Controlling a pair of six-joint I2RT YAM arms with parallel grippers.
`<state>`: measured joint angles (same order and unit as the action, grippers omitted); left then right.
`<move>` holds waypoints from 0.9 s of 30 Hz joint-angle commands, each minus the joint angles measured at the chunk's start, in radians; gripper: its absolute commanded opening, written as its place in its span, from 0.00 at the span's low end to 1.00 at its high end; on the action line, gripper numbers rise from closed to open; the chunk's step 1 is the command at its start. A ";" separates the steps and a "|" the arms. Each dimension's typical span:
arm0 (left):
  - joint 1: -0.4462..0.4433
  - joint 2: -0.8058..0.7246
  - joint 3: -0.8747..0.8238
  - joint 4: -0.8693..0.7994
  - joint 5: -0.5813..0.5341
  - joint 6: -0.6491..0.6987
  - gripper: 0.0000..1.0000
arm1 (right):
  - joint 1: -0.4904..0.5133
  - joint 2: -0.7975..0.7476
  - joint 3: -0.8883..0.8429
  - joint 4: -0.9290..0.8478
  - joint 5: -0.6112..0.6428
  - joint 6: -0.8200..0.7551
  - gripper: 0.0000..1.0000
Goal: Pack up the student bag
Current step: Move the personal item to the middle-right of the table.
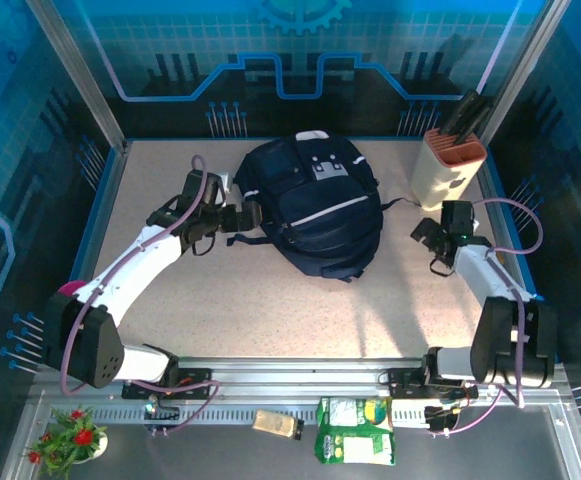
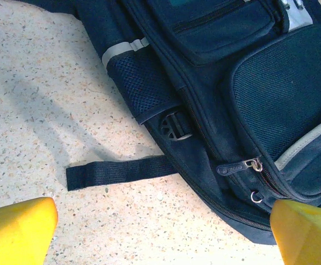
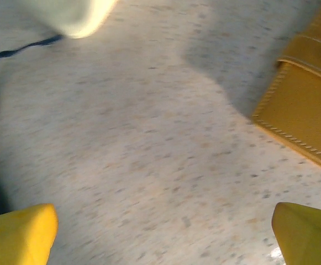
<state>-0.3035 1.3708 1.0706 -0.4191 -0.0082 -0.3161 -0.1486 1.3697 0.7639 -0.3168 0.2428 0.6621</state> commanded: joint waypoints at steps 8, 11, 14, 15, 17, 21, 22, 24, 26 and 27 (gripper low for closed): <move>0.012 0.015 0.045 -0.003 0.007 -0.006 0.99 | -0.083 0.225 0.173 -0.006 0.052 -0.055 1.00; 0.012 0.012 0.042 -0.009 0.007 -0.005 0.99 | -0.092 0.245 0.195 -0.021 0.079 -0.067 1.00; 0.012 0.014 0.042 -0.010 0.007 -0.005 0.99 | -0.100 0.260 0.219 -0.038 0.122 -0.086 1.00; 0.012 0.016 0.043 -0.010 0.008 -0.005 0.99 | -0.106 0.264 0.223 -0.042 0.125 -0.089 1.00; 0.012 0.020 0.046 -0.012 0.008 -0.007 0.99 | -0.127 0.275 0.222 -0.035 0.111 -0.096 1.00; 0.013 0.028 0.052 -0.015 0.010 -0.010 0.99 | -0.160 0.295 0.205 -0.020 0.083 -0.099 1.00; 0.013 0.030 0.052 -0.015 0.012 -0.009 0.99 | -0.171 0.300 0.201 -0.014 0.060 -0.099 1.00; 0.013 0.033 0.054 -0.017 0.012 -0.009 0.99 | -0.181 0.311 0.194 -0.006 0.028 -0.098 1.00; 0.013 0.036 0.055 -0.018 0.016 -0.009 0.99 | -0.189 0.325 0.195 0.000 -0.012 -0.105 1.00; 0.014 0.037 0.055 -0.019 0.017 -0.010 0.99 | -0.192 0.331 0.195 0.002 -0.031 -0.107 1.00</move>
<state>-0.3027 1.3952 1.0908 -0.4217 -0.0067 -0.3161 -0.3256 1.6794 0.9638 -0.3237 0.2741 0.5732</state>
